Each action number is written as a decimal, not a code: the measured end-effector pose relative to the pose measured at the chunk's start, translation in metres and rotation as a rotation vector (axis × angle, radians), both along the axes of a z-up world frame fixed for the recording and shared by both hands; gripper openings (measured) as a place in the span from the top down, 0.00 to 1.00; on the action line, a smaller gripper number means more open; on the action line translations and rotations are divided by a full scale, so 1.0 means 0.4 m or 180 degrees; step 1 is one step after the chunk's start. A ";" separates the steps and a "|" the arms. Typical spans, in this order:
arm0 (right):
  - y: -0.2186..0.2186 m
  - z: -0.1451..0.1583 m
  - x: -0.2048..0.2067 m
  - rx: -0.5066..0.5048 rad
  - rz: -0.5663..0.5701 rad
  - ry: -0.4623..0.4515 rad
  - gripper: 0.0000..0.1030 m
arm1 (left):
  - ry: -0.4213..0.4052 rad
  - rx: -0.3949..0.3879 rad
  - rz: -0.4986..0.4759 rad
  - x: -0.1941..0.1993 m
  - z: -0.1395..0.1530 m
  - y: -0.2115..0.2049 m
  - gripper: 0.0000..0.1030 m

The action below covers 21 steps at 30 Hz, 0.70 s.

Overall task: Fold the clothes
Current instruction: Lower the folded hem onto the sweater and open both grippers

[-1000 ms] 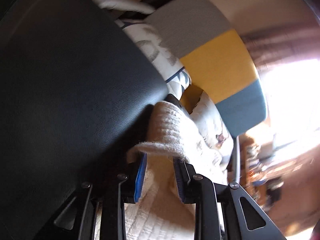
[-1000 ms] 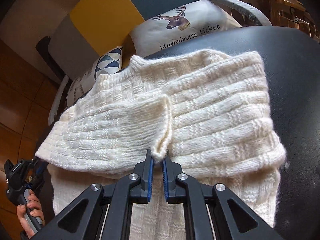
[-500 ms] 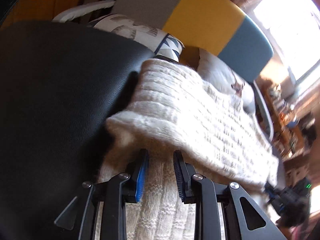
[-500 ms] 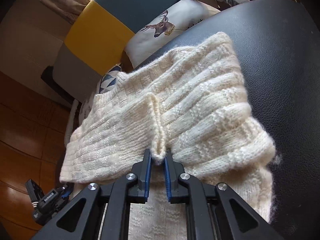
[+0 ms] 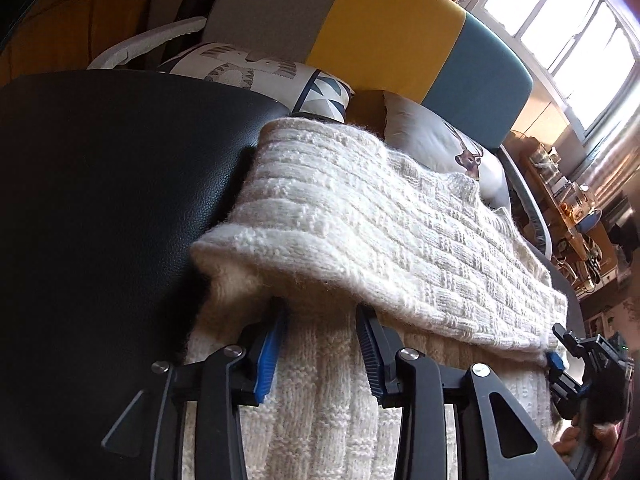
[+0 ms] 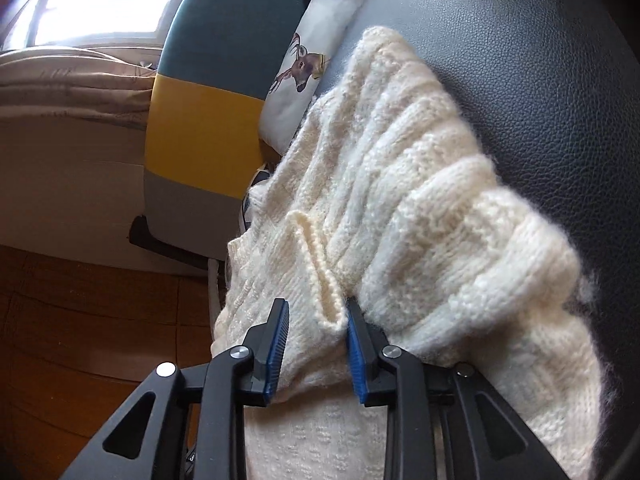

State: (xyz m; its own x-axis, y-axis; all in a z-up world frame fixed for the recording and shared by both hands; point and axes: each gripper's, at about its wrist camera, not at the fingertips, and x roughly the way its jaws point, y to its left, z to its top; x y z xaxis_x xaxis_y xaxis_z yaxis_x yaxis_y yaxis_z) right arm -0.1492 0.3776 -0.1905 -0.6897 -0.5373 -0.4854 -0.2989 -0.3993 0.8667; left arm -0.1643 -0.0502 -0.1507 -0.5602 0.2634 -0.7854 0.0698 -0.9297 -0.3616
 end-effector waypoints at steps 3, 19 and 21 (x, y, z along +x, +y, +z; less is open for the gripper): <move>-0.009 -0.003 -0.007 0.0031 0.0064 -0.0036 0.74 | 0.0023 0.0077 0.0034 0.002 -0.003 -0.004 0.60; -0.050 0.185 -0.083 0.2098 0.0410 -0.0258 0.93 | 0.0166 0.0391 0.0074 0.014 -0.009 -0.012 0.52; -0.031 0.113 -0.060 0.1971 0.0396 -0.0403 0.93 | 0.0123 0.0700 0.0026 0.012 -0.008 -0.031 0.38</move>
